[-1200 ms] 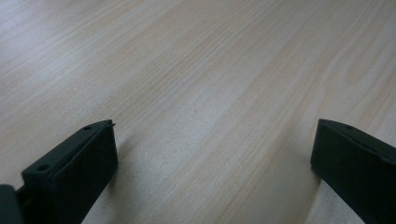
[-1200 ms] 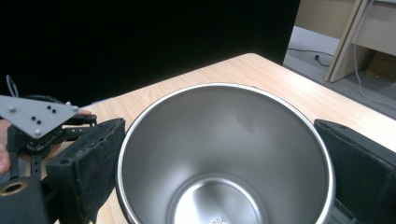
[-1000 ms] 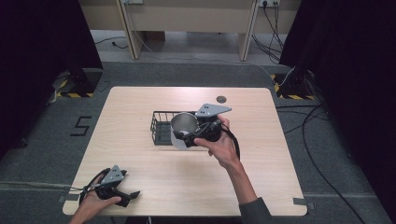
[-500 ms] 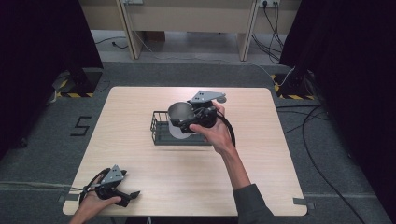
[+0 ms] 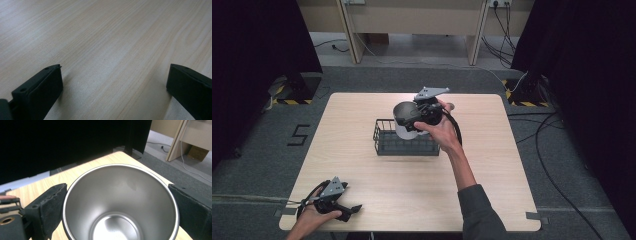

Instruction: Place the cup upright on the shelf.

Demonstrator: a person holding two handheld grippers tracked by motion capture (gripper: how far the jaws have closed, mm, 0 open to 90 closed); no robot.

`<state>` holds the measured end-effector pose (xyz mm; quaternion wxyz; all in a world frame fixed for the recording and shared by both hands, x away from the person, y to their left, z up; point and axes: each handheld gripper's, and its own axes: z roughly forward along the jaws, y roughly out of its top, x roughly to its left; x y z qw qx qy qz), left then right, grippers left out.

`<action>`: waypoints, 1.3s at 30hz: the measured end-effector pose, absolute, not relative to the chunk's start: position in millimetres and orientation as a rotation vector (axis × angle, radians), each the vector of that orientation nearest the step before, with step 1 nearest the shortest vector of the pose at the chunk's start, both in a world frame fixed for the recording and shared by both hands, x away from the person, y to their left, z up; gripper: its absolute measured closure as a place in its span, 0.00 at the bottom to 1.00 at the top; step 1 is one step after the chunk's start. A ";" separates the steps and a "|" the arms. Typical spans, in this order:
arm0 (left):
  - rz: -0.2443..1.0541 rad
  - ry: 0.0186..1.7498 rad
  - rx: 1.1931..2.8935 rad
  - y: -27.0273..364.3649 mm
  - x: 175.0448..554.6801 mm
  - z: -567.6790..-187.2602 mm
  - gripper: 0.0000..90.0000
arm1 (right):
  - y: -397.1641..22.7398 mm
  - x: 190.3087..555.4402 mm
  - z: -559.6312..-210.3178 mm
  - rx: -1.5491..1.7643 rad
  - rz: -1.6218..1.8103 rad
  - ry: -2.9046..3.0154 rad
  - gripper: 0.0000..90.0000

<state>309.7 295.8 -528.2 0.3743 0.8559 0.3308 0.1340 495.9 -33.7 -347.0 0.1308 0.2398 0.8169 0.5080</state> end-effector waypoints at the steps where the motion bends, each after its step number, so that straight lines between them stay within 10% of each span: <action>1: 0.343 0.847 2.192 295.9 309.7 -528.2 0.00 | -33.1 497.7 -347.2 0.696 1.469 2.377 0.07; 39: 0.343 0.845 2.193 295.9 309.7 -528.1 0.00 | -21.9 529.8 -388.7 0.752 1.395 2.488 0.07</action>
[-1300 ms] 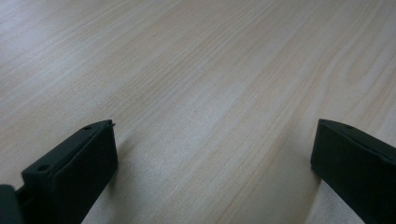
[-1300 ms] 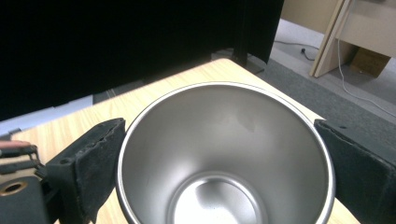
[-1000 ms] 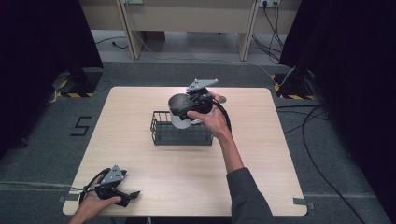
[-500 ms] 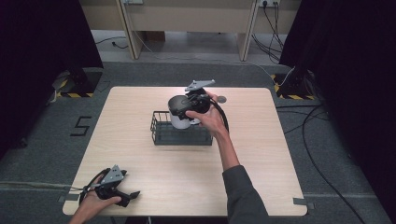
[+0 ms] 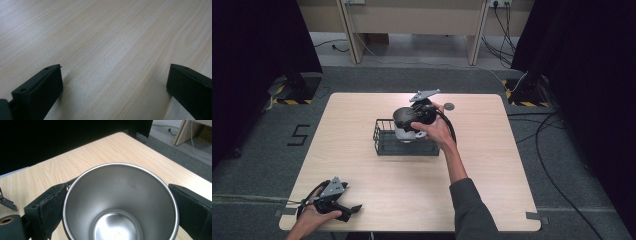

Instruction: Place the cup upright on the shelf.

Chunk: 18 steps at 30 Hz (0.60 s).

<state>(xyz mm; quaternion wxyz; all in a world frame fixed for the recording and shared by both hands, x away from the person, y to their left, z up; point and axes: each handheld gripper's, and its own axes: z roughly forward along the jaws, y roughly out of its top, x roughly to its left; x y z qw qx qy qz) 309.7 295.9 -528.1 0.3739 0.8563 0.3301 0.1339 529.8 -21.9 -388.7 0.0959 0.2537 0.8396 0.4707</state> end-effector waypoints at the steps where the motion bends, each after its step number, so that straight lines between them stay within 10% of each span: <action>1: 0.343 0.845 2.193 295.9 309.7 -528.1 0.00 | -21.9 529.8 -388.7 0.752 1.395 2.488 0.07; 18: 0.343 0.846 2.193 295.9 309.7 -528.1 0.00 | -19.5 527.7 -397.6 0.819 1.439 2.420 0.09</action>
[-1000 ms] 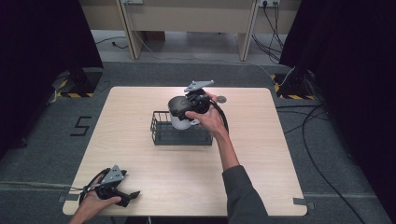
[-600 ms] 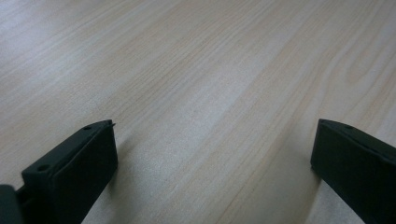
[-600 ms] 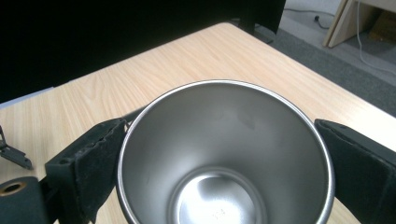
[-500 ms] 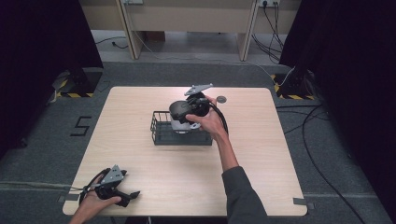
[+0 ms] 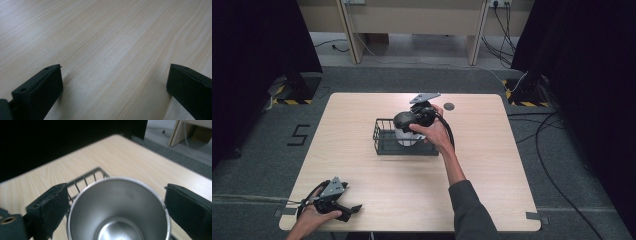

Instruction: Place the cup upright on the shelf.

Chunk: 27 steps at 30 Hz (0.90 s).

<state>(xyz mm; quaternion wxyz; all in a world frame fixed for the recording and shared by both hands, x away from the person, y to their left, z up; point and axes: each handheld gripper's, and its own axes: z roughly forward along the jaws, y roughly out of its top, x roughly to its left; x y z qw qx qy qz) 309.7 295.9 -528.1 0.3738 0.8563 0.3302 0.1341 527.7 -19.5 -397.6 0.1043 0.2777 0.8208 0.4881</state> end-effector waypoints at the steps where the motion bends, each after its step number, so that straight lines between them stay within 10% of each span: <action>1: 0.344 0.845 2.193 295.9 309.7 -528.1 0.00 | -20.4 527.4 -395.6 0.819 1.454 2.409 0.10; 27: 0.345 0.846 2.191 295.7 309.6 -528.4 0.00 | -54.4 498.7 -380.2 0.877 1.471 2.271 0.17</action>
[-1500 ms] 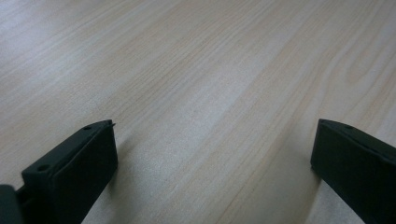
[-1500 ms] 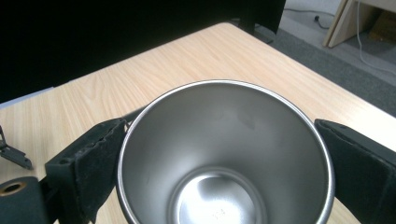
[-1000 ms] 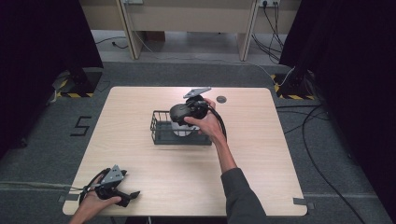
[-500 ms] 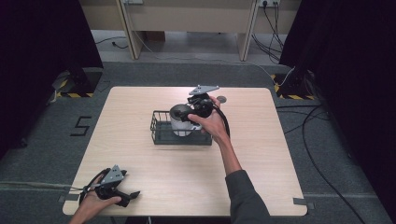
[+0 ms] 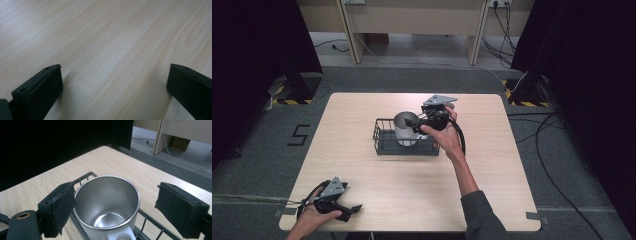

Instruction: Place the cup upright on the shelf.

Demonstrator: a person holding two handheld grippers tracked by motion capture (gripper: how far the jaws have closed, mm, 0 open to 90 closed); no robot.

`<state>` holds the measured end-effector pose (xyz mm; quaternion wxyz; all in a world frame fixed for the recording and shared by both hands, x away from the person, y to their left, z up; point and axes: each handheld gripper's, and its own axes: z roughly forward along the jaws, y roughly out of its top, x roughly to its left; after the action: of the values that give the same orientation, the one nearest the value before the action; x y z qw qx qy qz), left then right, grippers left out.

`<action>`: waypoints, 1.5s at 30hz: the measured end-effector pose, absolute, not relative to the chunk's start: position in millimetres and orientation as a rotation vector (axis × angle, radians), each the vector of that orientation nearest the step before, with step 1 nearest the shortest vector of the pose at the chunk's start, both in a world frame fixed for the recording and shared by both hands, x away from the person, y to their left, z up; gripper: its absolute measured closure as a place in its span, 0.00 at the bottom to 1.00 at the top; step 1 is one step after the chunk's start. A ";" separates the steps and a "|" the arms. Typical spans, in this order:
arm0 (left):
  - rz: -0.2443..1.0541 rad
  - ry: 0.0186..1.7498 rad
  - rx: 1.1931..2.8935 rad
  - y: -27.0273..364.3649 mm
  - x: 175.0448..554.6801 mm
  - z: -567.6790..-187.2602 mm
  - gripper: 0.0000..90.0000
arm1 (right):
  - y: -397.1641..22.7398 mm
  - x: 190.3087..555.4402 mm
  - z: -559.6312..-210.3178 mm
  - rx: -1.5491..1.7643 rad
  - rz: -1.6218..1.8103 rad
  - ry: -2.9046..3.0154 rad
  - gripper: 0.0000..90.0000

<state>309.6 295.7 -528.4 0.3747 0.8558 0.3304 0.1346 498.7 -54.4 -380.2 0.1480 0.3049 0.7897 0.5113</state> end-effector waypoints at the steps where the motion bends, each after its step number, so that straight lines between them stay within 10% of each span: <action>1: 0.345 0.846 2.191 295.7 309.6 -528.4 0.00 | -55.3 497.3 -380.0 0.878 1.471 2.267 0.17; 45: 0.354 0.857 2.186 296.2 307.8 -528.8 0.00 | -105.8 397.3 -408.3 0.903 1.472 2.157 0.18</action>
<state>307.8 296.2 -528.8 0.3741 0.8537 0.3348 0.1382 397.3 -105.8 -408.3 0.1882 0.3211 0.7667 0.5231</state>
